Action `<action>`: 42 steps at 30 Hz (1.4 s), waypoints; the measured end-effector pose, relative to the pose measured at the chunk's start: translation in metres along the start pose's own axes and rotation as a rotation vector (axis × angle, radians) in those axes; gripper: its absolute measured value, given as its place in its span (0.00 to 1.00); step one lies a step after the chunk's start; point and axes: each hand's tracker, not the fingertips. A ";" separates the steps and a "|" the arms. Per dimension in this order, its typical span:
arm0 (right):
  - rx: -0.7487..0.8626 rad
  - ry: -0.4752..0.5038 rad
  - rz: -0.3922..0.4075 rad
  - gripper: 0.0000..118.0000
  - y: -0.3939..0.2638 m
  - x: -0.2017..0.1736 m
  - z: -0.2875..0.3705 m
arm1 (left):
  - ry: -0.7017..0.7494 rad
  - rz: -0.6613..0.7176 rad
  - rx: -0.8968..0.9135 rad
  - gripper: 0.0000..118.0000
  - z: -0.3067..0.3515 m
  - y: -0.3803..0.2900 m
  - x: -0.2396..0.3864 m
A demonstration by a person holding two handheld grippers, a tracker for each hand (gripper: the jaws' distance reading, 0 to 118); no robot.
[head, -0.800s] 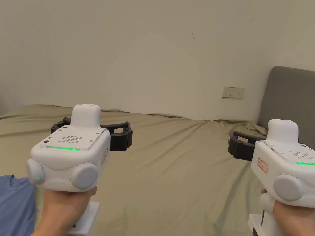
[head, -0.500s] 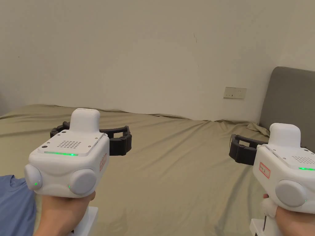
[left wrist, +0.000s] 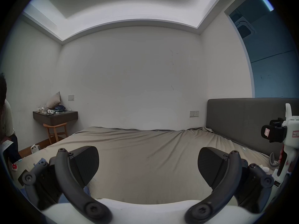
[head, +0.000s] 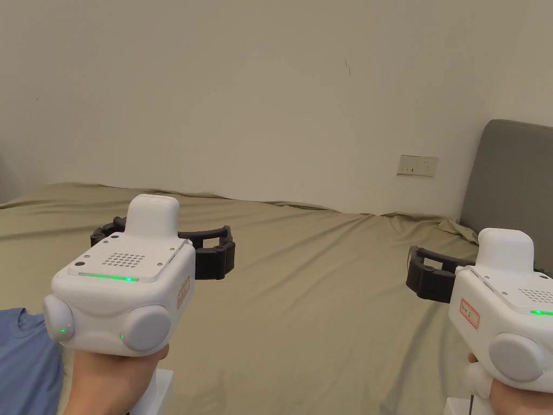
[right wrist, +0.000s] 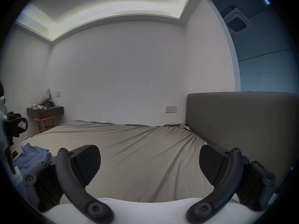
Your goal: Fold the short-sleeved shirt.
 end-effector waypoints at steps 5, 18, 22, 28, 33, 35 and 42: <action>-0.001 -0.003 -0.009 1.00 -0.001 0.001 -0.001 | 0.005 0.009 -0.003 1.00 0.000 -0.003 -0.002; -0.002 -0.006 -0.017 1.00 -0.001 -0.003 -0.005 | 0.031 -0.015 0.016 1.00 -0.003 -0.004 0.001; -0.009 0.002 -0.012 1.00 -0.001 -0.007 -0.007 | 0.031 -0.010 0.003 1.00 -0.006 -0.006 0.001; -0.027 0.015 -0.009 1.00 0.001 -0.011 -0.011 | 0.021 -0.013 -0.034 1.00 -0.011 -0.009 0.002; -0.047 -0.017 0.011 0.04 -0.003 -0.014 -0.012 | 0.074 -0.089 -0.049 0.00 -0.014 -0.016 0.009; -0.046 -0.029 0.004 0.04 -0.006 -0.014 -0.010 | 0.076 -0.066 -0.040 0.00 -0.012 -0.019 0.007; -0.048 0.107 0.039 0.04 -0.003 -0.052 -0.004 | 0.118 -0.059 -0.036 0.00 0.010 -0.020 -0.024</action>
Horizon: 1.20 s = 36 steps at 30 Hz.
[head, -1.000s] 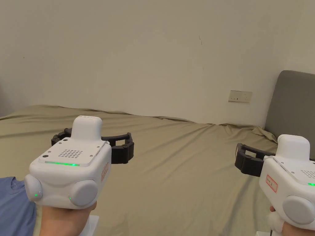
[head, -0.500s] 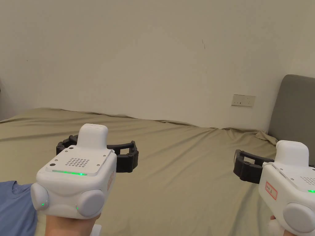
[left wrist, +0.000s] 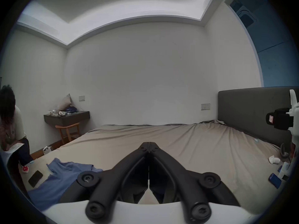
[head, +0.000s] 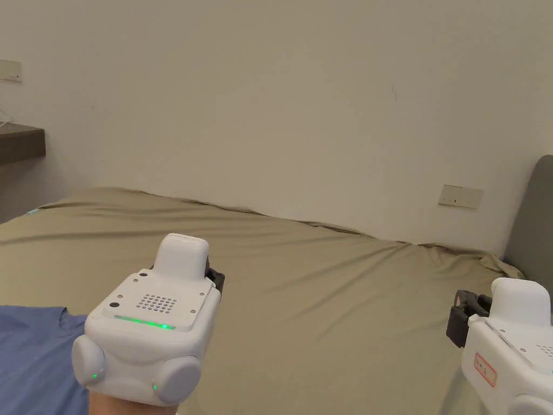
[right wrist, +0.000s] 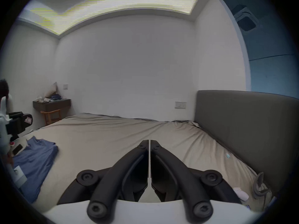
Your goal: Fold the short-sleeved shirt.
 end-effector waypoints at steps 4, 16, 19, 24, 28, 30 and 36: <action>0.023 0.152 0.018 0.04 0.012 -0.057 -0.006 | 0.084 0.000 -0.004 0.00 0.021 0.003 -0.041; -0.020 0.570 -0.019 0.04 0.013 -0.225 -0.021 | 0.369 0.094 -0.133 0.00 0.103 -0.014 -0.202; -0.037 0.610 -0.015 0.04 0.006 -0.247 -0.029 | 0.358 0.089 -0.209 0.00 0.102 -0.028 -0.229; -0.075 0.640 -0.007 0.04 -0.007 -0.257 -0.047 | 0.268 0.041 -0.390 0.00 0.059 -0.046 -0.257; -0.094 0.624 0.032 0.04 -0.017 -0.244 -0.061 | 0.163 0.060 -0.508 0.18 0.002 -0.053 -0.274; -0.113 0.608 0.041 0.04 -0.021 -0.232 -0.067 | 0.119 0.093 -0.591 0.96 -0.031 -0.059 -0.285; -0.205 0.543 0.060 0.04 -0.041 -0.199 -0.083 | -0.037 0.208 -0.848 1.00 -0.123 -0.103 -0.286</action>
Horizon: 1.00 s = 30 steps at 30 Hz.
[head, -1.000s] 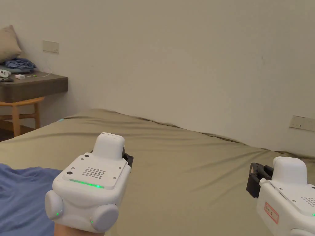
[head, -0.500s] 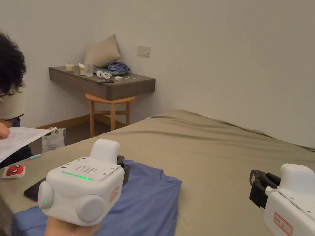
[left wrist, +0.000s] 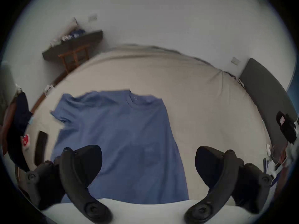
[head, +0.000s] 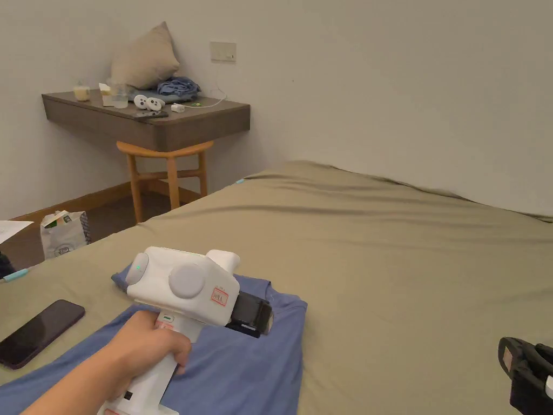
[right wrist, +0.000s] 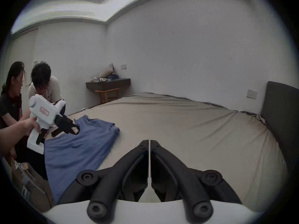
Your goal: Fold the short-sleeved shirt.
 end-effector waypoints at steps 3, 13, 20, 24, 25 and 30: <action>-0.047 -0.027 -0.001 0.04 -0.014 0.012 -0.005 | 0.003 0.017 -0.130 1.00 -0.055 0.002 -0.004; -0.132 -0.062 -0.014 0.04 -0.035 0.034 -0.008 | 0.056 0.022 -0.206 0.56 -0.106 -0.031 0.000; -0.145 -0.088 -0.037 0.04 -0.036 0.042 0.003 | 0.031 0.067 -0.065 0.01 -0.044 -0.002 0.003; -0.113 -0.116 -0.061 0.04 -0.027 0.055 0.020 | -0.059 0.042 0.064 0.01 0.000 0.024 0.035; -0.105 -0.126 -0.060 0.04 -0.024 0.058 0.026 | -0.111 0.041 0.082 0.01 0.011 0.033 0.047; -0.063 -0.186 -0.035 0.04 -0.013 0.080 0.072 | -0.240 -0.110 0.204 0.01 0.059 0.073 0.133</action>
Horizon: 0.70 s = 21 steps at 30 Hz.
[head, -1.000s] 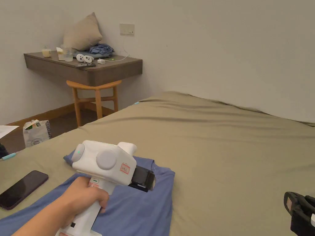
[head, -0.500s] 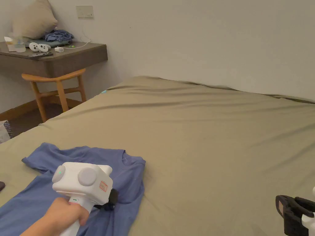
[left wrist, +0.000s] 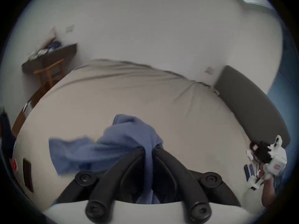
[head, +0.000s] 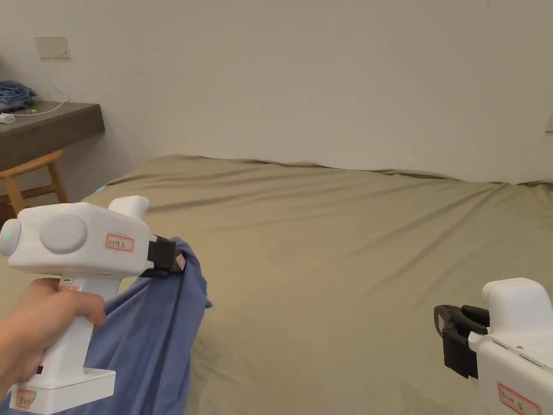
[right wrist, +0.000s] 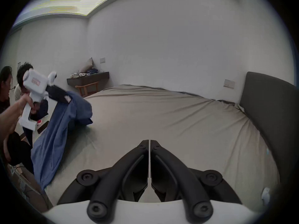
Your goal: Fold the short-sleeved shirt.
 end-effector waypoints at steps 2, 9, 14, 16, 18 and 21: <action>0.002 -0.050 -0.006 0.04 -0.001 0.017 0.022 | -0.064 -0.071 0.035 0.01 0.000 0.023 0.045; 0.005 -0.227 -0.070 0.04 -0.025 0.080 0.096 | -0.310 -0.314 0.021 0.01 -0.032 0.052 0.232; -0.025 -0.360 -0.149 0.04 -0.053 0.123 0.146 | -0.490 -0.417 -0.079 0.01 -0.083 0.024 0.350; -0.047 -0.403 -0.160 0.04 -0.065 0.135 0.164 | -0.548 -0.460 -0.142 0.01 -0.103 -0.003 0.392; -0.066 -0.434 -0.173 0.04 -0.075 0.144 0.177 | -0.592 -0.486 -0.221 0.01 -0.123 -0.034 0.420; -0.081 -0.470 -0.202 0.04 -0.089 0.154 0.191 | -0.632 -0.505 -0.325 0.01 -0.150 -0.087 0.449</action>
